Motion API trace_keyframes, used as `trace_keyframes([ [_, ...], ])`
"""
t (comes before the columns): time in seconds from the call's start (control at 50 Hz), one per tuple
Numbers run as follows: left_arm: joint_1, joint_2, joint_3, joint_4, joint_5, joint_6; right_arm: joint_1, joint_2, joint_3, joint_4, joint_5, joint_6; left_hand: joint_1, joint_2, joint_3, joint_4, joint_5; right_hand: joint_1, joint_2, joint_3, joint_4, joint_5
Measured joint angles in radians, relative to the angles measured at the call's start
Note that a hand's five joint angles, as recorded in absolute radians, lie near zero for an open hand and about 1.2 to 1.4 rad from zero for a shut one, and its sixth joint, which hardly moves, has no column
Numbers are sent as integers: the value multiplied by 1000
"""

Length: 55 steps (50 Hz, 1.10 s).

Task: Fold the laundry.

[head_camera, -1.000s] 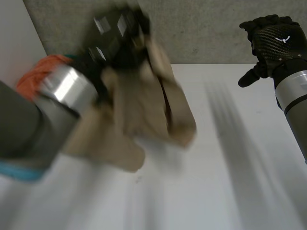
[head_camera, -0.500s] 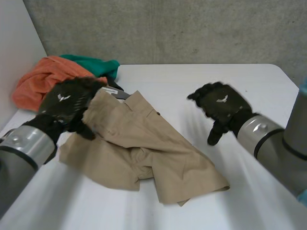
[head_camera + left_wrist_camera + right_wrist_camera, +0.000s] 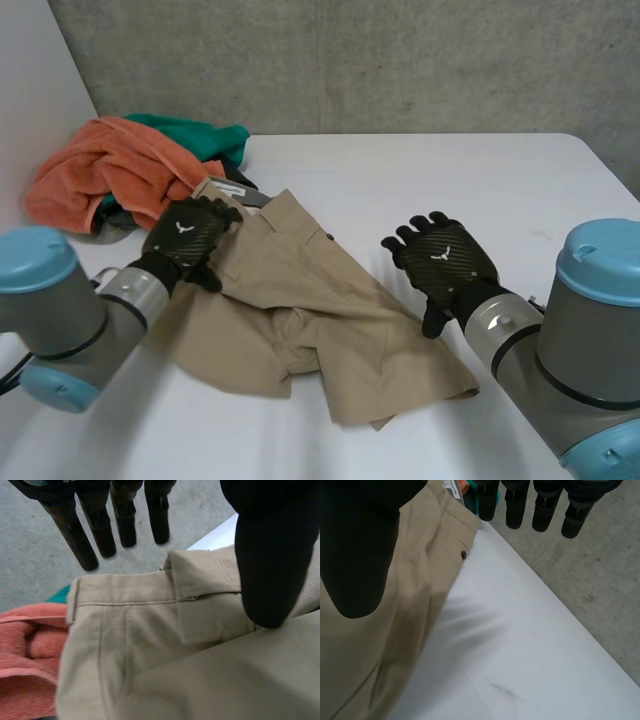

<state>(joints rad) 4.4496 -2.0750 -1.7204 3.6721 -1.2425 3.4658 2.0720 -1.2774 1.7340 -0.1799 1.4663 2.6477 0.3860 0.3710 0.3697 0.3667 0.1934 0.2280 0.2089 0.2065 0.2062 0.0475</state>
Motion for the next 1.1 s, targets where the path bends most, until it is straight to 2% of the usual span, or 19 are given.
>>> trace_keyframes([
  [0.1,-33,-88,106,-52,-47,23,-30,-9,18,-7,-6,0,472,487,467,472,450,0,0,0,0,0],
  [0.12,-38,-104,132,-68,-59,31,-36,-11,20,-8,-8,0,680,692,688,697,672,0,0,0,0,0],
  [0.18,-50,-129,206,-108,-95,58,-55,-15,22,-8,-15,0,757,814,809,821,772,0,0,0,0,0],
  [0.3,-89,-90,361,-150,-181,91,-87,-38,13,-6,-23,1,757,821,818,832,772,0,0,0,0,0],
  [0.4,-167,-12,451,-136,-199,35,-117,-80,-3,-3,-17,15,757,821,818,832,772,0,0,0,0,0],
  [0.6,-462,61,467,-82,-110,-207,-281,-201,-47,9,5,100,757,821,819,832,772,0,0,0,0,0],
  [0.66,-549,32,445,-70,-87,-251,-338,-214,-53,19,0,106,660,701,701,705,688,0,0,0,0,0],
  [0.7,-598,2,433,-64,-71,-268,-370,-216,-54,27,-4,104,327,391,395,415,407,0,0,0,0,0],
  [0.72,-606,-4,431,-64,-69,-270,-377,-215,-54,29,-5,103,327,391,395,415,407,0,0,0,0,0],
  [0.74,-634,-27,423,-62,-57,-276,-395,-213,-53,34,-9,99,-29,85,92,85,80,0,0,0,0,0],
  [0.78,-651,-45,415,-64,-48,-277,-416,-207,-51,42,-17,94,-172,-91,-85,-93,-85,0,0,0,0,0],
  [0.86,-654,-52,397,-72,-41,-271,-440,-195,-43,52,-40,85,-196,-165,-161,-167,-145,0,0,0,0,0],
  [0.9,-630,-23,375,-78,-52,-263,-448,-190,-35,57,-74,80,-196,-165,-161,-167,-145,0,0,0,0,0],
  [0.98,-563,68,317,-88,-102,-245,-445,-189,-22,63,-154,66,-196,-165,-161,-167,-145,0,0,0,0,0],
  [1.1,-421,245,172,-130,-199,-197,-387,-207,-6,104,-289,3,-196,-165,-161,-167,-145,0,0,0,0,0],
])
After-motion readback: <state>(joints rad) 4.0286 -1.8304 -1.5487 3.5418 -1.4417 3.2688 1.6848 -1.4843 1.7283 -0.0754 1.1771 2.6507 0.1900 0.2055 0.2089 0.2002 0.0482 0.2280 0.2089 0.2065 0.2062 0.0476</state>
